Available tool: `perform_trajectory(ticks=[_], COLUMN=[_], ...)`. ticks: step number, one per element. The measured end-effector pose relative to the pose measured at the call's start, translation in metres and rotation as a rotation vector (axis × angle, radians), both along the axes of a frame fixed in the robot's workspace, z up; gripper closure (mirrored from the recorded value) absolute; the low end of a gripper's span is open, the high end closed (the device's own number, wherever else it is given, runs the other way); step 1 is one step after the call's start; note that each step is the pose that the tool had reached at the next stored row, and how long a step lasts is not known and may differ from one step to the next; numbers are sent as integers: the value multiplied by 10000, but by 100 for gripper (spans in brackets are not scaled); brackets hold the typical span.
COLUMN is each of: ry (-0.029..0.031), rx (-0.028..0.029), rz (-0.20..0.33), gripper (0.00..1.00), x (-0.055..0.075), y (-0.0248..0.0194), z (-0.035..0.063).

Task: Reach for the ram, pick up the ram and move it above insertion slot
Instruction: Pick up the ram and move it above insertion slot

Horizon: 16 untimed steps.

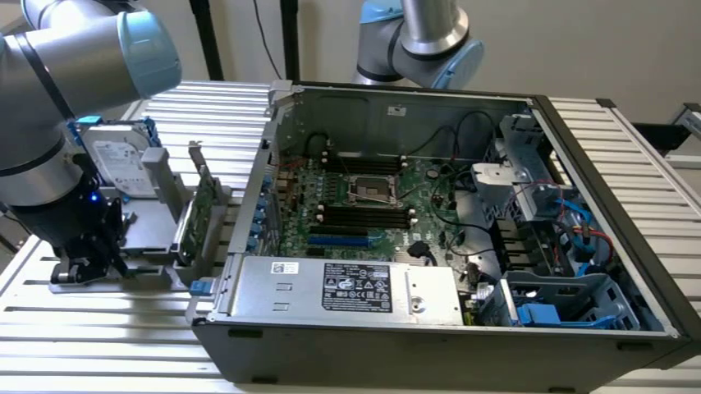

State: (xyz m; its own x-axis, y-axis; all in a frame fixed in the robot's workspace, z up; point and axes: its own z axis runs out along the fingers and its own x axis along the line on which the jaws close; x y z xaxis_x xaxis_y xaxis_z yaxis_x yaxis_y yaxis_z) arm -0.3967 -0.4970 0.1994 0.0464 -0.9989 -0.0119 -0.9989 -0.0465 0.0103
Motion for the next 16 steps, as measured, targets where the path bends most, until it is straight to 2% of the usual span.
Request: perform_trajectory(ticks=[4, 9, 16], ry=[0, -1, -1], rx=[0, 2, 1], rz=[-2, -2, -3], gripper=[87, 87, 87], x=[0, 0, -1], y=[0, 0, 1], z=[48, 182, 475])
